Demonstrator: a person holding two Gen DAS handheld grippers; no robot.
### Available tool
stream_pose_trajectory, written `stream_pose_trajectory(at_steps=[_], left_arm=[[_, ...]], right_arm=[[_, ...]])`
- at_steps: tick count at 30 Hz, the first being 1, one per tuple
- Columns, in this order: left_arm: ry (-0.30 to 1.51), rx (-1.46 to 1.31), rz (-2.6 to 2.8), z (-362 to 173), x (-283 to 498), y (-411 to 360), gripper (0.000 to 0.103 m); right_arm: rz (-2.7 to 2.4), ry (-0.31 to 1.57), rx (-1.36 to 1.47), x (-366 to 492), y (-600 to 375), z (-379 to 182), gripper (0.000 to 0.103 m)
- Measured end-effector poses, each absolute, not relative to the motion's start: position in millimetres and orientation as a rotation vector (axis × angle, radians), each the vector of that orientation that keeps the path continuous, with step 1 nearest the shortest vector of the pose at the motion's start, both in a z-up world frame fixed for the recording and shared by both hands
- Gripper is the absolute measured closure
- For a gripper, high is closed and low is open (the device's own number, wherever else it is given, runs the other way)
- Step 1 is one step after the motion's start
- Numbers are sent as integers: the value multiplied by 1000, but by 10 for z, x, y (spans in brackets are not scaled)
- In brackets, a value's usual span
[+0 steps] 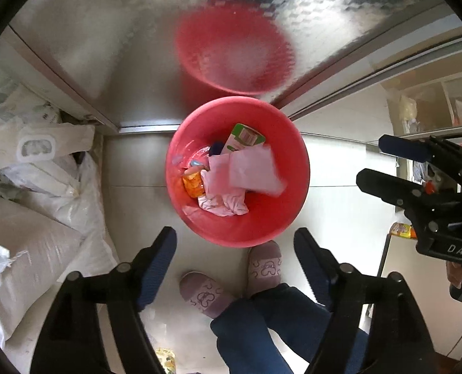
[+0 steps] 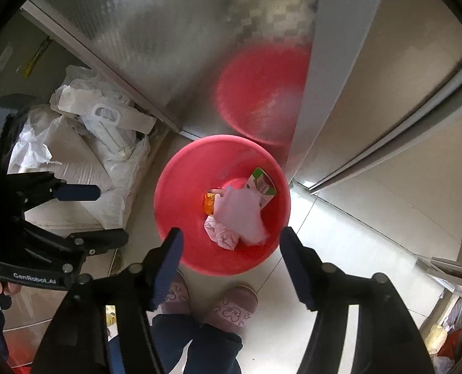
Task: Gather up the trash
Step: 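Open the right gripper over the red bucket while the left gripper releases the gloves, then raise both tools back up to the counter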
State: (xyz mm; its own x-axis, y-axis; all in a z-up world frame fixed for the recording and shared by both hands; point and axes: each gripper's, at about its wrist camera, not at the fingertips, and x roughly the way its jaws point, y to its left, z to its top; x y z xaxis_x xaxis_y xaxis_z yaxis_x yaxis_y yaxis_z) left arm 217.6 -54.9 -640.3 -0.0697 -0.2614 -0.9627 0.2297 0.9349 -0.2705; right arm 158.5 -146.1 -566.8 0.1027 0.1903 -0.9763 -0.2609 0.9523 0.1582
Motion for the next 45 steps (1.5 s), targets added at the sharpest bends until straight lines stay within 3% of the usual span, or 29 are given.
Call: stream_pose_trajectory(at_steps=[5, 13, 27, 35, 45], left_arm=[[1613, -69, -390, -6156, 2129, -466, 23], [1559, -23, -348, -5265, 1993, -369, 22], [1433, -67, -297, -3131, 1793, -233, 22], [1274, -102, -224, -2017, 1812, -127, 22], [1096, -39, -115, -1131, 1933, -104, 22]], right_arm=[[329, 1417, -56, 1553, -1461, -5465, 41], [336, 1402, -69, 1472, -1410, -4848, 39], [365, 1288, -108, 1242, -1387, -2890, 28], [424, 1107, -50, 1291, -1587, -1722, 19], [539, 1002, -222, 1337, -1362, -1103, 18]])
